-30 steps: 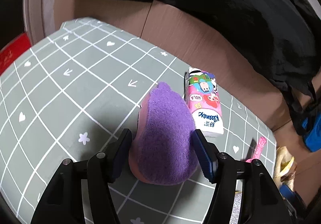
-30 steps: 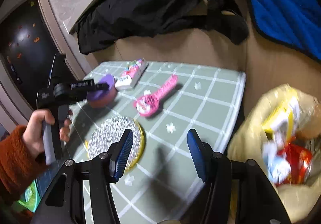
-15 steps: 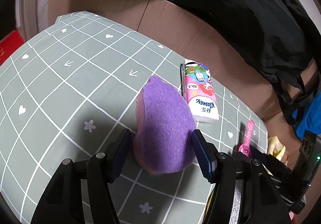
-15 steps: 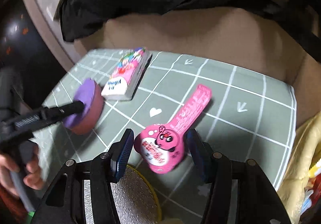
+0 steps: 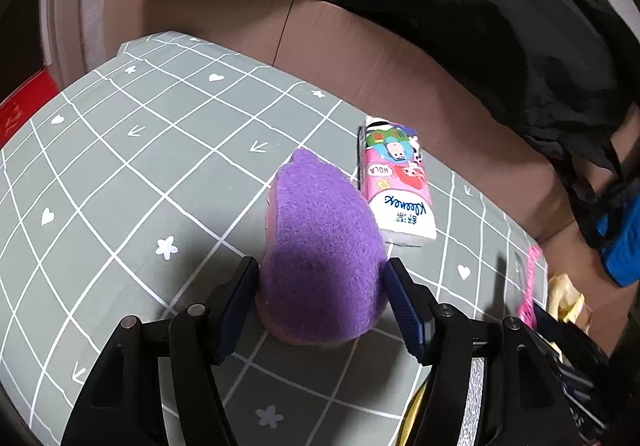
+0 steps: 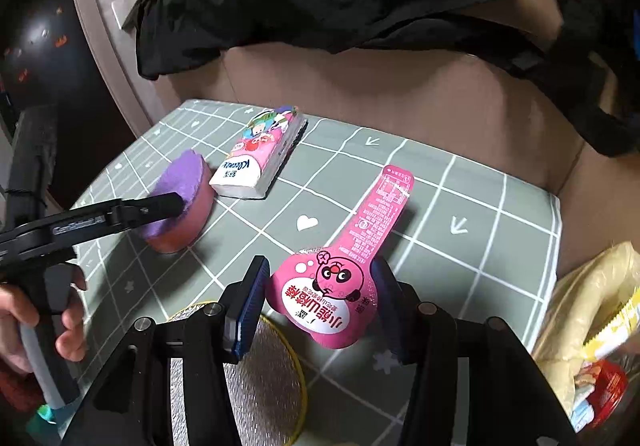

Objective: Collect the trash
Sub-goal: 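Hold the sponge with left while right grasps the pink lollipop wrapper, then lift the sponge and pink wrapper off the table with both tools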

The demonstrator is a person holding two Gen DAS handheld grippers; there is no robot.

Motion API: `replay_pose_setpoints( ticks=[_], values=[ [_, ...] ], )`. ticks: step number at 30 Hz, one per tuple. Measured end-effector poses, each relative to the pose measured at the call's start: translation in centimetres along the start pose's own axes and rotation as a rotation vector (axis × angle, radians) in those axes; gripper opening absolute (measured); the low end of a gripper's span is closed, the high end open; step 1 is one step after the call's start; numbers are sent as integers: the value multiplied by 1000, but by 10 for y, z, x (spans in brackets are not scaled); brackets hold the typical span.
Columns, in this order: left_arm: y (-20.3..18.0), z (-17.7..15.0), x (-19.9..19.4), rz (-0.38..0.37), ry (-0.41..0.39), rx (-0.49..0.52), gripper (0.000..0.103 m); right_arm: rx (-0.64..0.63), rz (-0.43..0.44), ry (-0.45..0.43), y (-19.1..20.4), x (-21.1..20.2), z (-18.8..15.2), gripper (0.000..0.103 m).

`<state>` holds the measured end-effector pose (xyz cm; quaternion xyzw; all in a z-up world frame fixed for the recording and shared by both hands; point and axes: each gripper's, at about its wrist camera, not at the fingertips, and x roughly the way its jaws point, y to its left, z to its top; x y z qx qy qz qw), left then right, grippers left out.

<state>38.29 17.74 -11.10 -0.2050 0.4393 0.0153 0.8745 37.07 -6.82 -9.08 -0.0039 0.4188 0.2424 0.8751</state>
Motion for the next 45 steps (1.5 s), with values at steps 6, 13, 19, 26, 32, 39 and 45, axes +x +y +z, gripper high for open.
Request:
replay_pose_setpoints(
  ticks=[6, 13, 19, 26, 32, 39, 45],
  values=[
    [-2, 1, 1, 16, -5, -23, 64, 30, 22, -22, -11, -16, -10, 49],
    [-9, -1, -24, 39, -96, 24, 30, 48, 29, -65, -21, -36, -10, 49],
    [-17, -8, -45, 64, -155, 103, 22, 38, 28, -93, -19, -53, -11, 49],
    [-32, -17, -79, 73, -270, 200, 21, 23, 14, -126, -17, -70, -16, 49],
    [-50, -24, -113, 75, -367, 266, 20, 8, 15, -163, -13, -87, -12, 49],
    [-85, -25, -168, 41, -516, 352, 20, -60, 1, -239, 1, -121, 6, 49],
    [-113, -23, -197, -14, -576, 368, 20, -132, -41, -331, 6, -166, 18, 49]
  ],
)
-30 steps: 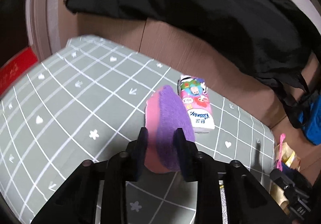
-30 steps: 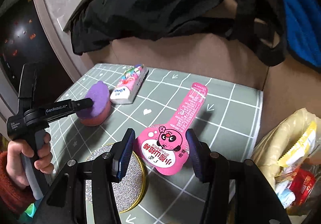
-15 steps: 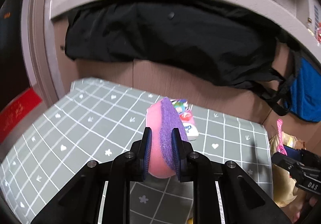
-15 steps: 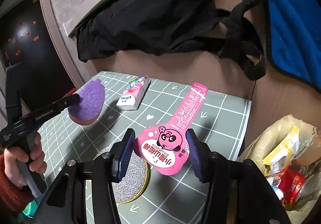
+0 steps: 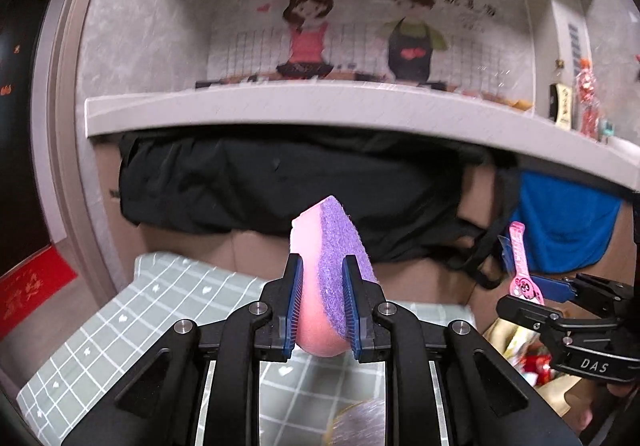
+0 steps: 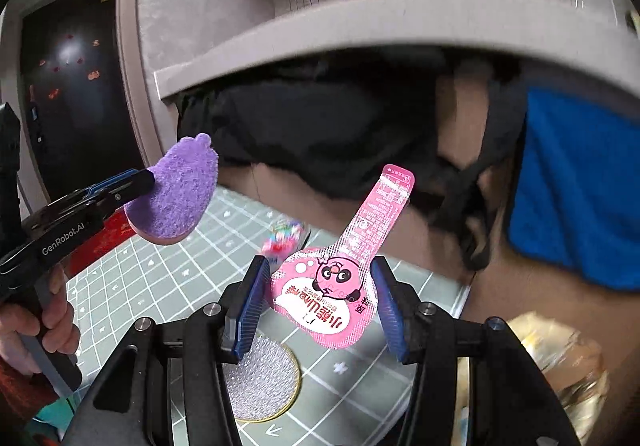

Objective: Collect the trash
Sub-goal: 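Lift the sponge and pink wrapper off the table with both tools, then carry sponge and wrapper over the yellow bag and open both tools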

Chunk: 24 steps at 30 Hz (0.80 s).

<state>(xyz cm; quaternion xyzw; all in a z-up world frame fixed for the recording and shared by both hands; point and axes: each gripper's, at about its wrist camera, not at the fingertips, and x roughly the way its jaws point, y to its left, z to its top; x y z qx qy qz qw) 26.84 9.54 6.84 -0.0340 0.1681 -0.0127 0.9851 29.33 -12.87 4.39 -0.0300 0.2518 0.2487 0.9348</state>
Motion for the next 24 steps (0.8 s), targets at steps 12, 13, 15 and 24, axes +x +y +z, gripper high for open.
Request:
replay_pose_setpoints(
  ticks=[12, 13, 15, 24],
  values=[
    [-99, 22, -21, -150, -88, 63, 20, -38, -131, -82, -46, -75, 3, 49],
    [-111, 22, -22, -173, -88, 68, 20, -32, -142, -83, -52, -80, 1, 49],
    [-128, 22, -21, -203, -86, 75, 21, -19, -173, -87, -66, -91, -3, 49],
    [-192, 7, -5, -337, -23, 87, 21, 61, -286, -101, -124, -131, -24, 49]
  ],
)
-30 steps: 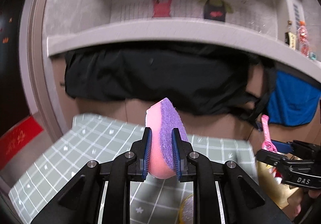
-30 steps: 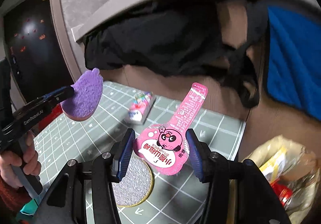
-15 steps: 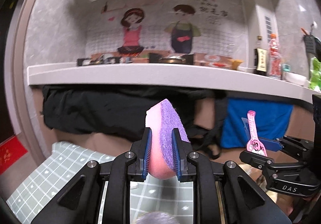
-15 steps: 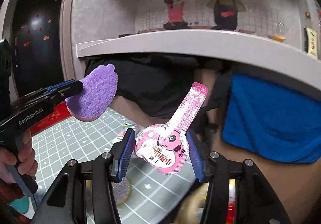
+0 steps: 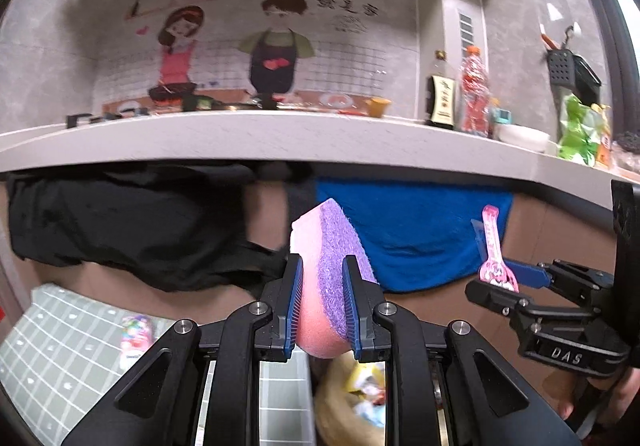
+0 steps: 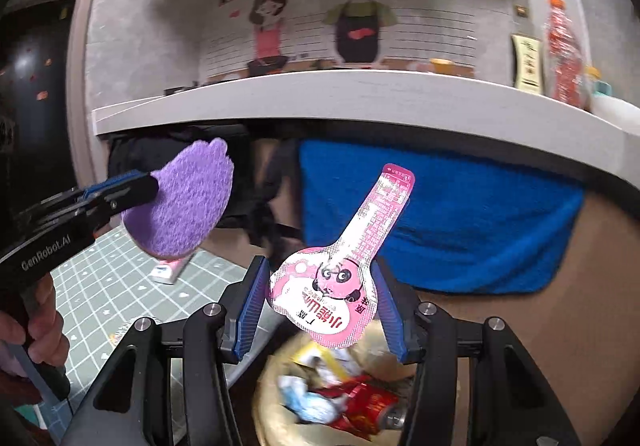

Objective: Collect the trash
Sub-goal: 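Carry sponge and wrapper over the yellow bag and open both tools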

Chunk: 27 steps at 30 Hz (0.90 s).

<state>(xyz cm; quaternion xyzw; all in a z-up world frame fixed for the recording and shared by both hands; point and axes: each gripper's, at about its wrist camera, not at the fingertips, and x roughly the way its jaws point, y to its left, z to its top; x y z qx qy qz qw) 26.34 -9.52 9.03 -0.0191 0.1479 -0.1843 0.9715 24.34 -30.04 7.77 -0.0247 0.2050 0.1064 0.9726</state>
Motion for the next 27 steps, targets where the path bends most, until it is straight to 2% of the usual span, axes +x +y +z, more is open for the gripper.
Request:
replay_pose_setpoints(
  ticks=[6, 17, 22, 25, 27],
  values=[
    [-22, -15, 24, -64, 56, -13, 21, 35, -36, 7, -23, -5, -8, 49],
    [-34, -36, 51, -83, 128, -17, 21, 96, -28, 29, -45, 7, -17, 49],
    [-33, -39, 63, -125, 161, -33, 21, 114, -21, 37, -50, 16, -19, 49],
    [-28, -44, 82, -202, 230, -76, 26, 140, 1, 33, -56, 23, -25, 50],
    [-21, -48, 94, -223, 293, -104, 31, 172, -16, 75, -63, 37, -32, 50]
  ],
)
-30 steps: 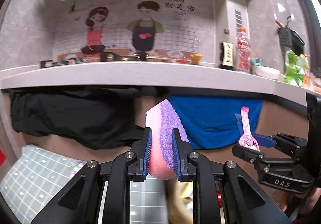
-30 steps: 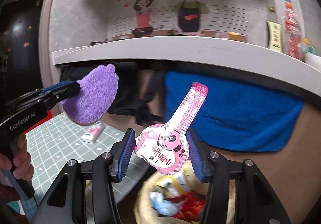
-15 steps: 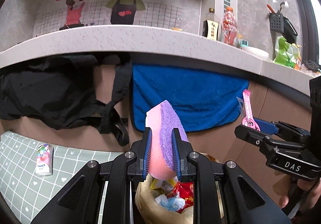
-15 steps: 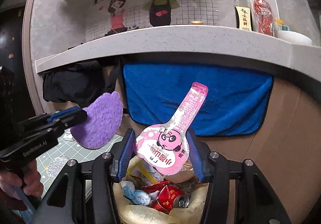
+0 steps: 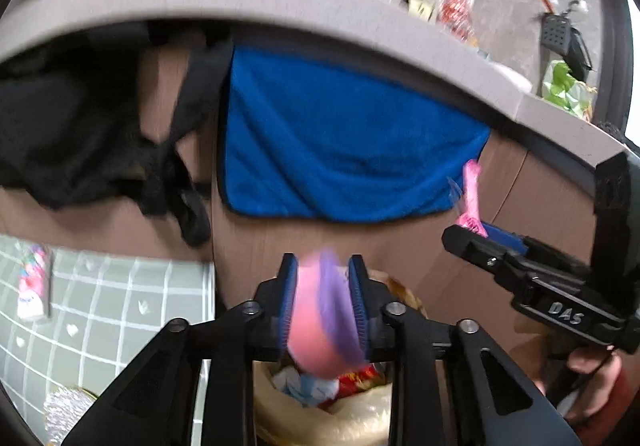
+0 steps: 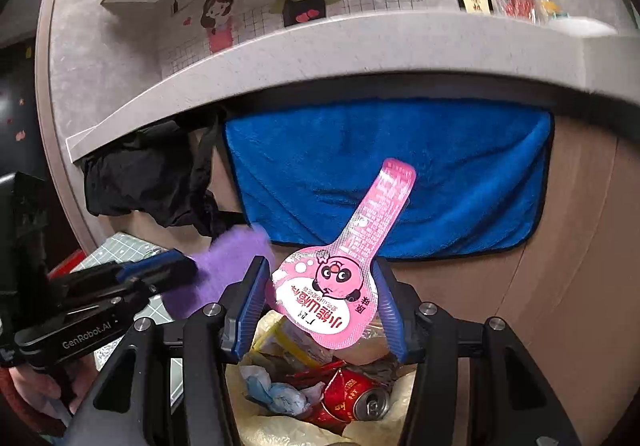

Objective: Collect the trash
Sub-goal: 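Carry sponge and wrapper over the yellow bag and open both tools, then reach left toward the tissue pack while right grasps the glittery round pad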

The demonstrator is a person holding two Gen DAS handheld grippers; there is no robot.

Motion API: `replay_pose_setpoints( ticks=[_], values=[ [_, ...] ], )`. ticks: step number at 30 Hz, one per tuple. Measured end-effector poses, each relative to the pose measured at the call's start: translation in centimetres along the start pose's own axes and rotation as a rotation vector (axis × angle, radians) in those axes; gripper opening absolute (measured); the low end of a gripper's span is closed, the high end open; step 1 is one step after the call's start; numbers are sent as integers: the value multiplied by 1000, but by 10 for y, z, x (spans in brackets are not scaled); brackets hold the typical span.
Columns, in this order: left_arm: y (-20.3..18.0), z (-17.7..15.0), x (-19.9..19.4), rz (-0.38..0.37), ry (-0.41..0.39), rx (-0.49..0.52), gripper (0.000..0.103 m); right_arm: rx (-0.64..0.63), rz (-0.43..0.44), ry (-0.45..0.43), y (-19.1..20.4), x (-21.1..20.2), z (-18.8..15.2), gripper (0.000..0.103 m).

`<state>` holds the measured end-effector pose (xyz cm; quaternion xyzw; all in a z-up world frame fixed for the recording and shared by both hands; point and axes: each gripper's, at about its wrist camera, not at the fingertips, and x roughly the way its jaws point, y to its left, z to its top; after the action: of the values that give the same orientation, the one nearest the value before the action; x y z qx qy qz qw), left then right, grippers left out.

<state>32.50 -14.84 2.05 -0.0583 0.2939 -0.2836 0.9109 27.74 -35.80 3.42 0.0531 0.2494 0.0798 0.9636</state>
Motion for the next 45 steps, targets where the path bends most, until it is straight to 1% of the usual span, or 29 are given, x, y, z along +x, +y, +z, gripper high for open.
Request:
replay_pose_setpoints(
  ticks=[1, 3, 6, 9, 12, 14, 16, 19, 22, 27, 30, 33, 35, 38, 40, 42, 45],
  values=[
    [5, -1, 2, 5, 16, -6, 33, 12, -4, 22, -2, 5, -2, 51],
    [11, -2, -2, 31, 15, -1, 35, 43, 0, 69, -7, 16, -12, 52],
    [26, -2, -12, 70, 10, -20, 37, 56, 10, 94, -7, 22, -21, 52],
    [44, 0, -29, 124, -4, -29, 37, 40, 14, 91, 0, 19, -23, 52],
    [65, 3, -52, 195, -27, -38, 37, 5, 13, 62, 13, 9, -19, 52],
    [84, 5, -72, 239, -46, -59, 37, -6, 10, 43, 21, 3, -13, 52],
    [102, 6, -92, 279, -67, -76, 37, -7, 29, 35, 31, -1, -9, 52],
    [128, 4, -123, 338, -103, -123, 37, -14, 90, 42, 53, 0, -6, 52],
    [153, -1, -155, 367, -131, -170, 38, -61, 139, 64, 88, 7, -10, 52],
    [185, -14, -205, 436, -176, -195, 38, -131, 226, 118, 151, 21, -30, 52],
    [206, -23, -225, 469, -182, -211, 42, -153, 286, 157, 184, 32, -44, 52],
    [228, -35, -228, 470, -152, -243, 44, -190, 320, 190, 213, 44, -57, 52],
    [246, -47, -224, 453, -120, -284, 44, -207, 340, 214, 225, 52, -65, 52],
    [264, -66, -219, 419, -86, -341, 44, -241, 367, 284, 244, 70, -81, 52],
    [268, -76, -213, 391, -61, -347, 44, -251, 391, 335, 252, 80, -91, 52],
    [267, -82, -207, 390, -42, -333, 44, -263, 398, 380, 258, 89, -102, 52],
    [271, -88, -201, 388, -21, -322, 44, -273, 376, 420, 262, 100, -115, 52]
  ],
)
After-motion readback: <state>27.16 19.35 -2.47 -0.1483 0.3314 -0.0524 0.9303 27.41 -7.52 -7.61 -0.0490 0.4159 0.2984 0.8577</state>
